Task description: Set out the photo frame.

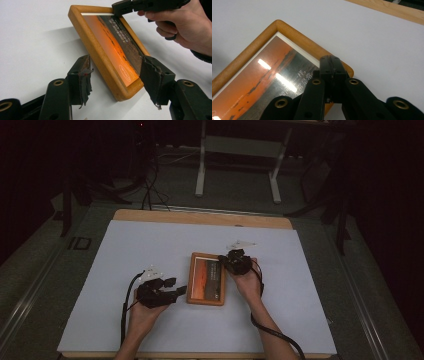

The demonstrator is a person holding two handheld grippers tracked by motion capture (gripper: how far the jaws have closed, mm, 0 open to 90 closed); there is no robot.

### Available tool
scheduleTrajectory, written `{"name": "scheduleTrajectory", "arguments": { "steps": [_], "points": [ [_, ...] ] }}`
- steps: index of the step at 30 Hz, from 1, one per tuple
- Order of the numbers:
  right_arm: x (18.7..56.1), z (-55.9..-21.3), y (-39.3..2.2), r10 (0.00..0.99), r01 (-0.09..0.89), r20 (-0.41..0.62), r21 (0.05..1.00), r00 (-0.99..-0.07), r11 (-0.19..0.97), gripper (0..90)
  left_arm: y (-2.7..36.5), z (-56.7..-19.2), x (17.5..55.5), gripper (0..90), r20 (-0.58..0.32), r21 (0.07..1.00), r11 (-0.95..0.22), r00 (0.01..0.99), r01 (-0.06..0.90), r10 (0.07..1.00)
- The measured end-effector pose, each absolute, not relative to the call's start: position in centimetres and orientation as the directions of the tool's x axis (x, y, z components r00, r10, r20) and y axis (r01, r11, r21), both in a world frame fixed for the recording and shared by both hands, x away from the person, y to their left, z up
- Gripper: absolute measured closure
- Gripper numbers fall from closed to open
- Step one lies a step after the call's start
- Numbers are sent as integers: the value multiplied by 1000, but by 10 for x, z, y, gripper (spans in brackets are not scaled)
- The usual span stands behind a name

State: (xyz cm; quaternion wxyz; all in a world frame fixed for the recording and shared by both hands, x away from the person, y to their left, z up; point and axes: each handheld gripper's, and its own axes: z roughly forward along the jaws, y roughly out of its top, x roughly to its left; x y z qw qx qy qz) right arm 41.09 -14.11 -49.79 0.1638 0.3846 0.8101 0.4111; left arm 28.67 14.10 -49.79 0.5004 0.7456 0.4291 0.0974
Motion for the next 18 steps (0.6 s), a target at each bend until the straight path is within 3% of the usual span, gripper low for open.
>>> {"name": "scheduleTrajectory", "arguments": {
  "steps": [18],
  "points": [
    [415, -511, -152, 801, 533, 52, 772, -596, 347, 900, 138, -496, 284, 417, -279, 834, -140, 629, 533, 726]
  ]
}}
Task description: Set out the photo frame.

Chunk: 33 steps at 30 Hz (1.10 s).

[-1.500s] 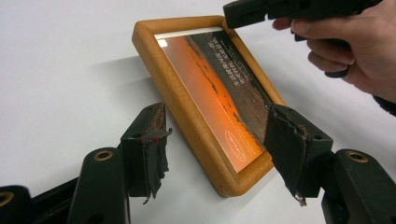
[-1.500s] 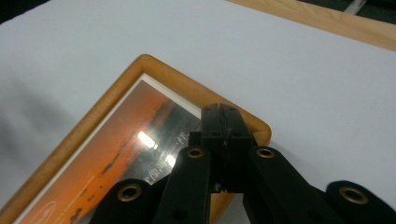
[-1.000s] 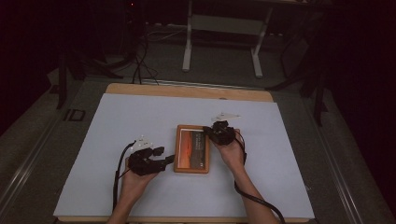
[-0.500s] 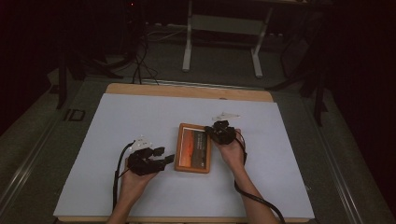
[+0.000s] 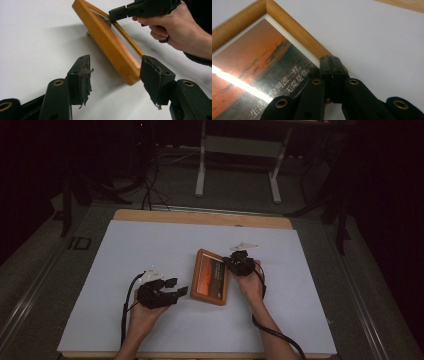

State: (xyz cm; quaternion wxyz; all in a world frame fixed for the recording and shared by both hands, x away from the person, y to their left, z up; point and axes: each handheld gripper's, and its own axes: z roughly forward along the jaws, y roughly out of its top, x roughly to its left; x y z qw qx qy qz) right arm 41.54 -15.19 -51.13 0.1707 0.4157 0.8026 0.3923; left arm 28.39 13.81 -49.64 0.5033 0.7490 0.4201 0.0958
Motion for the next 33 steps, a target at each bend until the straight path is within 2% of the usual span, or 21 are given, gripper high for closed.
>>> {"name": "scheduleTrajectory", "arguments": {
  "steps": [13, 21, 26, 33],
  "points": [
    [417, -519, -155, 808, 552, 60, 760, -586, 344, 900, 127, -497, 282, 353, -272, 826, -166, 640, 538, 718],
    [417, -520, -157, 805, 550, 67, 763, -589, 339, 900, 116, -500, 284, 272, -286, 803, -194, 650, 564, 704],
    [417, -520, -157, 804, 550, 71, 765, -591, 336, 900, 104, -501, 287, 259, -290, 795, -207, 657, 570, 696],
    [417, -520, -157, 806, 550, 71, 766, -588, 334, 900, 92, -503, 295, 257, -328, 790, -165, 635, 590, 700]
  ]
}}
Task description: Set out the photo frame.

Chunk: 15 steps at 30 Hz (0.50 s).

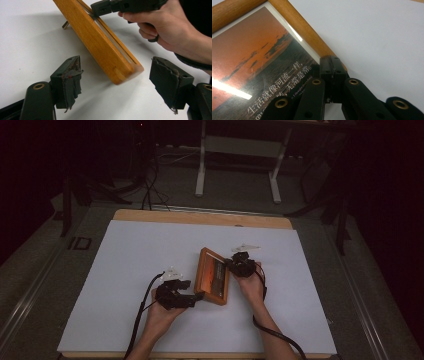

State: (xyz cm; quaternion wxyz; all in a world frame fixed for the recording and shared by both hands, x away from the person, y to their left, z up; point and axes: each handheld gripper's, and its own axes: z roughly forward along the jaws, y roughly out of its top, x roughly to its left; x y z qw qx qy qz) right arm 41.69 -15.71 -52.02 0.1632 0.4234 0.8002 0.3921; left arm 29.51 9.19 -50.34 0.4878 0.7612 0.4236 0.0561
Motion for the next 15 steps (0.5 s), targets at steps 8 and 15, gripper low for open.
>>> {"name": "scheduleTrajectory", "arguments": {
  "steps": [8, 15],
  "points": [
    [417, -520, -157, 805, 549, 72, 766, -589, 333, 900, 83, -510, 310, 267, -367, 764, -129, 590, 632, 719],
    [417, -521, -158, 803, 547, 74, 768, -591, 332, 900, 77, -513, 316, 335, -404, 739, -122, 581, 662, 706]
  ]
}}
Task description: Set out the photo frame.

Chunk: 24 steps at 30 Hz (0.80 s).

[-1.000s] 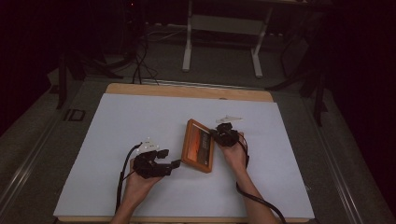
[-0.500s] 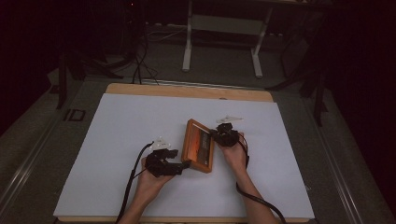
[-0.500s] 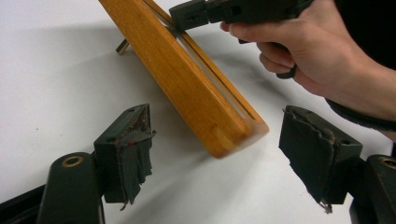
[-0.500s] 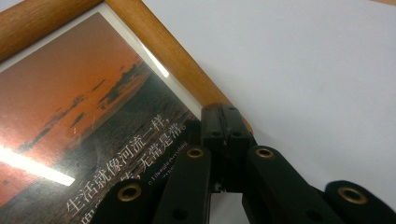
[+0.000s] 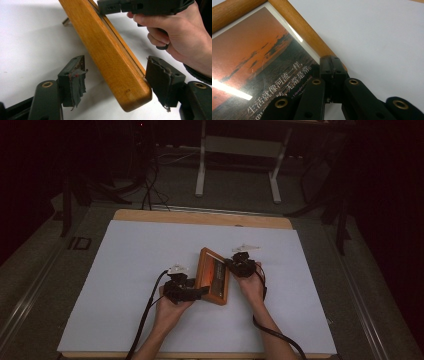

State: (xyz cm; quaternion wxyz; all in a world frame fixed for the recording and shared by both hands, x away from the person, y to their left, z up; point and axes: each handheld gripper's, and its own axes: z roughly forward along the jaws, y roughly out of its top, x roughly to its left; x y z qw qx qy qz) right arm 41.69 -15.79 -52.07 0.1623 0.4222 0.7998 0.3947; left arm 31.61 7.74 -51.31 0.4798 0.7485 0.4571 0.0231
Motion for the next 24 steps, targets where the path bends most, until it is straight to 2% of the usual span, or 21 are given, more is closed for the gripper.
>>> {"name": "scheduleTrajectory", "arguments": {
  "steps": [5, 17, 24],
  "points": [
    [417, -521, -158, 803, 545, 73, 770, -591, 331, 900, 75, -513, 319, 443, -425, 730, -128, 593, 671, 683],
    [417, -520, -158, 799, 541, 62, 766, -598, 346, 900, 72, -511, 323, 497, -476, 679, -111, 551, 726, 685],
    [418, -515, -165, 801, 542, 48, 760, -597, 358, 900, 70, -509, 324, 538, -480, 684, -104, 553, 722, 681]
  ]
}}
